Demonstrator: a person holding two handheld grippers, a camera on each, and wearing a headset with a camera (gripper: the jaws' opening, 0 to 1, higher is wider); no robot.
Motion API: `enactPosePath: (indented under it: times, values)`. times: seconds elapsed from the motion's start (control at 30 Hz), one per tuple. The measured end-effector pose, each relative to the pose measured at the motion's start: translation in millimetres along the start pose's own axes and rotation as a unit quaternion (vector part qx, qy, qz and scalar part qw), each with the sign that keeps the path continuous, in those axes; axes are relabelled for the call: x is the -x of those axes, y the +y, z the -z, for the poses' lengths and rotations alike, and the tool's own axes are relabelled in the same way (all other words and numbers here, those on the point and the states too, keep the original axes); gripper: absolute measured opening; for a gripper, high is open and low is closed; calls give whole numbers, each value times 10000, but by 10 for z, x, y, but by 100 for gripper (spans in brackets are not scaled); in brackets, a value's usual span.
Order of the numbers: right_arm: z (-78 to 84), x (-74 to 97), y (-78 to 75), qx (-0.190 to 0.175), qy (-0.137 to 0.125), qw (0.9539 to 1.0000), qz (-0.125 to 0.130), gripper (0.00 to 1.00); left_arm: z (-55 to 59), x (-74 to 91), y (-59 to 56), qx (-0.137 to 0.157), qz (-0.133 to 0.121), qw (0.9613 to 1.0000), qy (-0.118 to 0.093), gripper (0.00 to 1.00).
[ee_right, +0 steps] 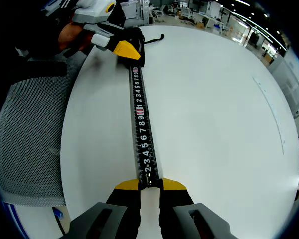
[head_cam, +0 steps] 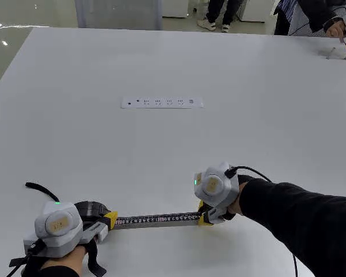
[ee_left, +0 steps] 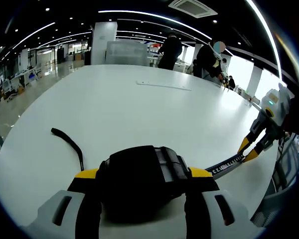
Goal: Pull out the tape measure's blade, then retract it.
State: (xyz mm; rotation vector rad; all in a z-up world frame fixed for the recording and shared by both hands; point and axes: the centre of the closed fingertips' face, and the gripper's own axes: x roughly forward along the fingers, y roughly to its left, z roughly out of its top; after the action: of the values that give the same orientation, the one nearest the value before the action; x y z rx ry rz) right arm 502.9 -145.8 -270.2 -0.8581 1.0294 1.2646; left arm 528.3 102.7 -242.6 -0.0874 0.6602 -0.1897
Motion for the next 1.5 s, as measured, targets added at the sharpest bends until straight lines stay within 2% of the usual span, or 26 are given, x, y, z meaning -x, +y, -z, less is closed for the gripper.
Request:
enactPosePath:
  times: [0.3, 0.87, 1.5]
  values:
    - [-26, -9, -28, -175, -39, 9998, -28, 10, 1, -4, -1, 19, 4, 10000, 15, 64]
    - [-84, -26, -8, -139, -12, 9999, 44, 10, 5, -16, -1, 44, 22, 10000, 59, 64]
    - [-144, -46, -1, -157, -99, 9998, 35, 10, 1, -15, 7, 61, 22, 10000, 71, 64]
